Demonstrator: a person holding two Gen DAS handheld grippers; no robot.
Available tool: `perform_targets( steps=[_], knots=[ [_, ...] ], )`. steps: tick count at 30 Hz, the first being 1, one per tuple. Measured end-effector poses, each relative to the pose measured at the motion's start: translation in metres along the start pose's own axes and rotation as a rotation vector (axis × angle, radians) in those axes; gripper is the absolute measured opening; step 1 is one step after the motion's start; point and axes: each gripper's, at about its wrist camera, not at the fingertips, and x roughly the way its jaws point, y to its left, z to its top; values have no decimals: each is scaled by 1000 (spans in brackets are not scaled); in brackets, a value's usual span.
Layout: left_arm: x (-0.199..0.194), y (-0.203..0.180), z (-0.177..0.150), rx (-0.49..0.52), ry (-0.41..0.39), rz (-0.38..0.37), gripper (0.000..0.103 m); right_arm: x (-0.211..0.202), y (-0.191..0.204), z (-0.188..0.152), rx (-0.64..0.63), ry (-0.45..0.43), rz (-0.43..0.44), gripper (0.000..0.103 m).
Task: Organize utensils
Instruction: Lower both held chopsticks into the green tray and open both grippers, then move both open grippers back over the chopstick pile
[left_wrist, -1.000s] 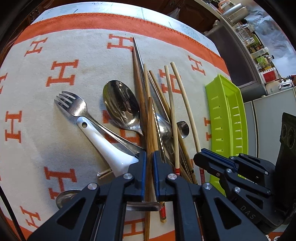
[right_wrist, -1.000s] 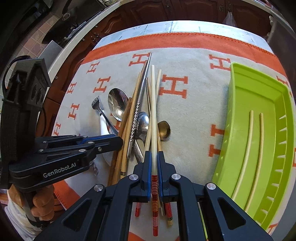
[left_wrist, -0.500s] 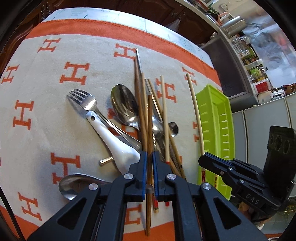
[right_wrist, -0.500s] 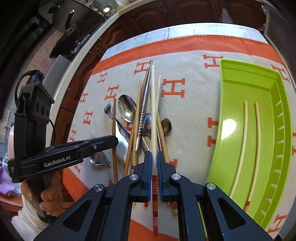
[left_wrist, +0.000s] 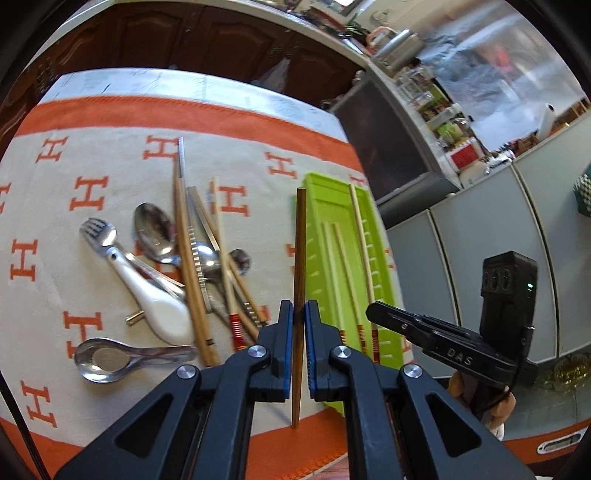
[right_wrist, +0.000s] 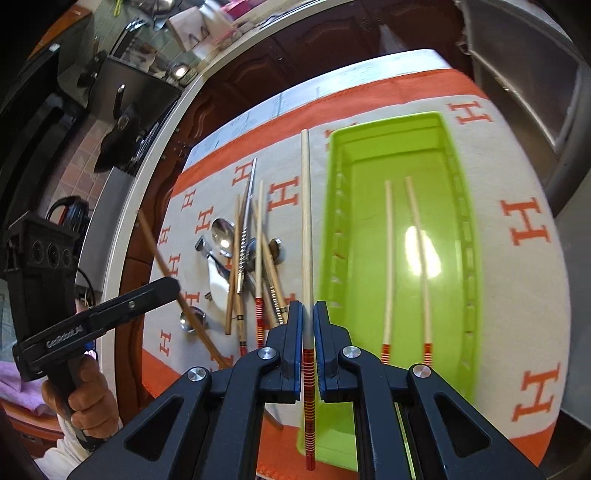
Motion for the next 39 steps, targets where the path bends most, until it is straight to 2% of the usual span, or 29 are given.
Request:
perform_targets(
  steps=[8,13,16,18,20,24,26,28,33,39],
  knots=[
    [-7,-53,3,103,20,-61,4,-26,-42,-7,58,-38,-67,6],
    [13,-82,16,134,37,-77,4,-7,-53,-7,74,-26,-136,6],
    [39,-90,25,126,60,-74,4,8,-58,-4,85,-12,-158,6],
    [62,-92,30,119,86,-54,4,15,-63,-1,91,6,-166,9],
    [80,-91,33,111,107,-24,4,18,-69,0,110,9,-175,24],
    [113,-79,40,76,127,36,4,11,-69,0,111,-31,-172,36],
    [119,-75,41,65,126,48,4,8,-67,0,96,-53,-206,37],
    [121,-74,42,69,115,53,5,5,-67,-1,96,-55,-195,37],
    [119,-72,45,54,97,55,13,0,-65,-2,89,-69,-198,37],
    [99,-64,33,61,73,98,24,-7,-52,-7,68,-77,-196,37]
  ],
)
